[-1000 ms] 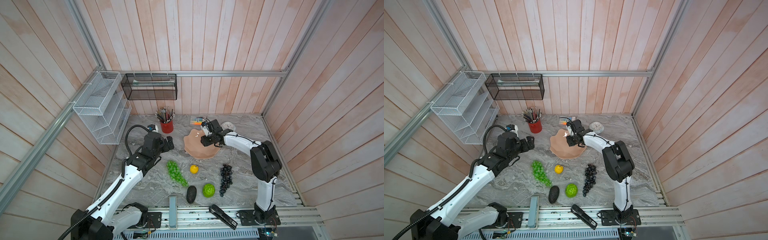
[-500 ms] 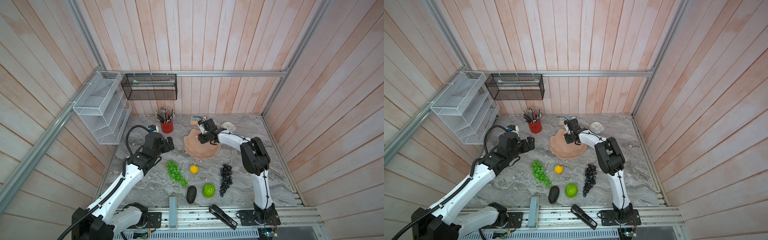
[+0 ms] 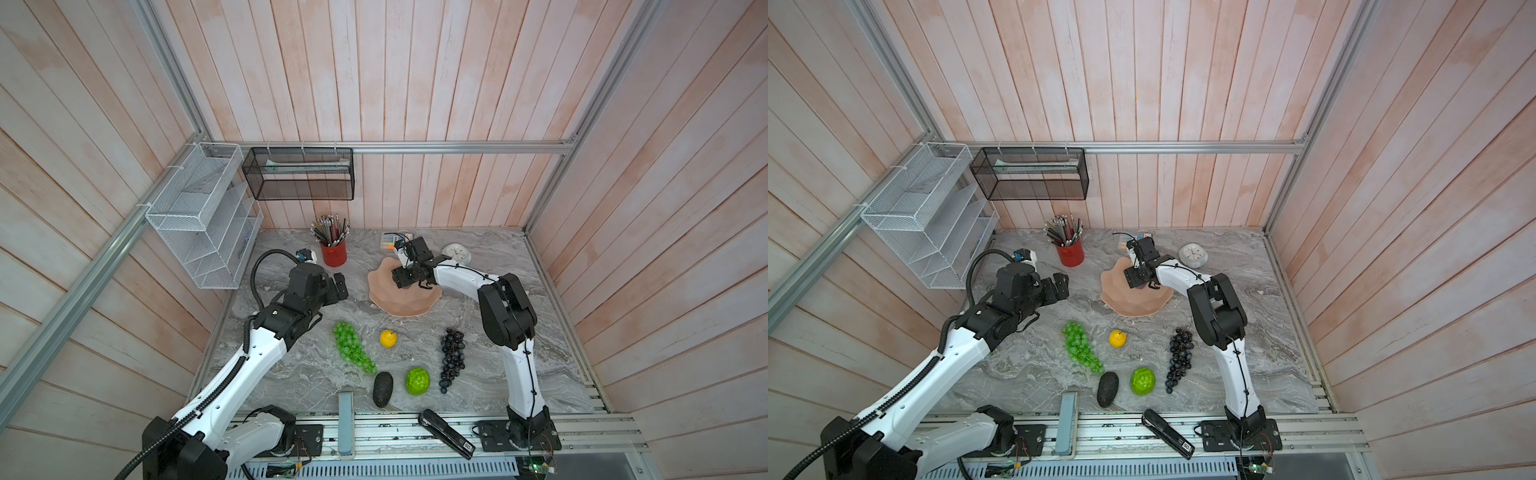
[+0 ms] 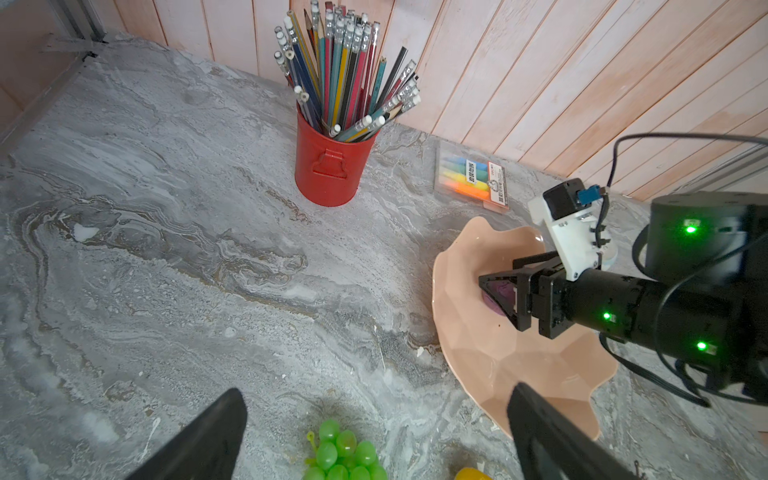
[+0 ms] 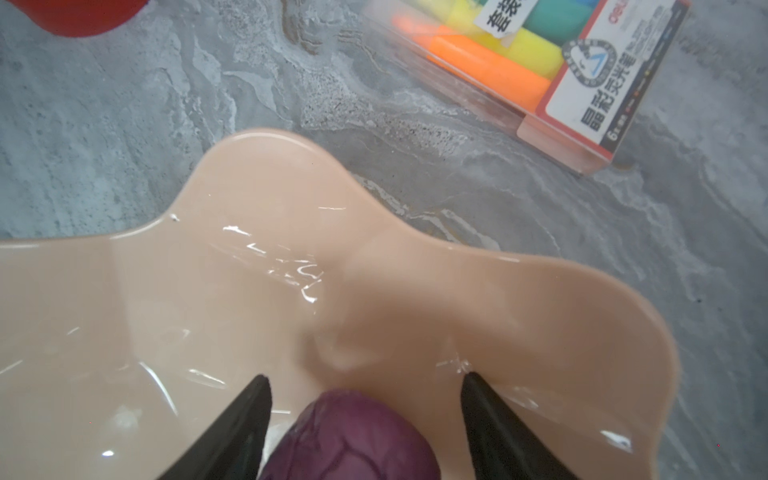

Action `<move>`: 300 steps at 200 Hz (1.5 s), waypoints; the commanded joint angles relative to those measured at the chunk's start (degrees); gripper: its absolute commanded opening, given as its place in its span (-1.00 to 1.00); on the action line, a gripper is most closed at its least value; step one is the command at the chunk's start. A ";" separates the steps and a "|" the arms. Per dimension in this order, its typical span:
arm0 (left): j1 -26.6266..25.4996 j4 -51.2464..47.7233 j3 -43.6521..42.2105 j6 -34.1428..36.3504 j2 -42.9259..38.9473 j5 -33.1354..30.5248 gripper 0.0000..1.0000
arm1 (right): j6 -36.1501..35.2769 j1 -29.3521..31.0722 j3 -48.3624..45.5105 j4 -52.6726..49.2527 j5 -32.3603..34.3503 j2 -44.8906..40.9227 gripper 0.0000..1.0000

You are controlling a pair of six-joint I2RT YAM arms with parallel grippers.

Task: Place and organize the fake fruits in the fruit bowl
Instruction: 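Lift the purple fruit with the right gripper and lower it into the peach bowl, then grasp the yellow pear with the left gripper while the right gripper withdraws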

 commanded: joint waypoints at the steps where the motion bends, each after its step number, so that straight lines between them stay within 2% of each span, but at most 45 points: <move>1: 0.37 -0.77 1.37 0.48 -1.34 -1.31 1.00 | -0.42 0.70 0.24 -0.16 0.30 -0.06 0.59; 49: 0.37 -2.69 1.94 0.44 -1.15 1.88 1.00 | -1.30 0.66 0.48 -1.08 1.06 -2.10 0.62; 106: 0.03 -9.85 6.34 0.87 6.35 16.73 0.96 | -2.81 0.71 -0.57 -3.83 3.60 -10.02 0.65; 132: -3.06 -12.85 7.50 1.45 10.63 20.34 0.91 | -2.06 0.66 -4.96 -3.86 3.53 -16.15 0.65; 180: -14.68 -18.74 10.62 2.21 20.02 16.19 0.87 | 2.83 -0.55 -21.76 -0.72 3.89 -31.04 0.63; 210: -19.90 -19.88 14.52 2.25 27.18 14.74 0.84 | 5.67 -1.99 -33.16 3.82 3.03 -39.60 0.62; 232: -20.63 -19.35 16.61 2.20 32.12 15.16 0.75 | 7.06 -3.32 -38.24 6.44 2.91 -43.00 0.61; 269: -20.89 -20.17 20.65 3.76 39.58 15.30 0.61 | 8.00 -4.59 -41.37 8.22 2.75 -44.95 0.60; 300: -21.60 -19.20 20.14 3.13 42.16 13.31 0.61 | 7.97 -5.25 -42.37 8.66 3.13 -45.24 0.60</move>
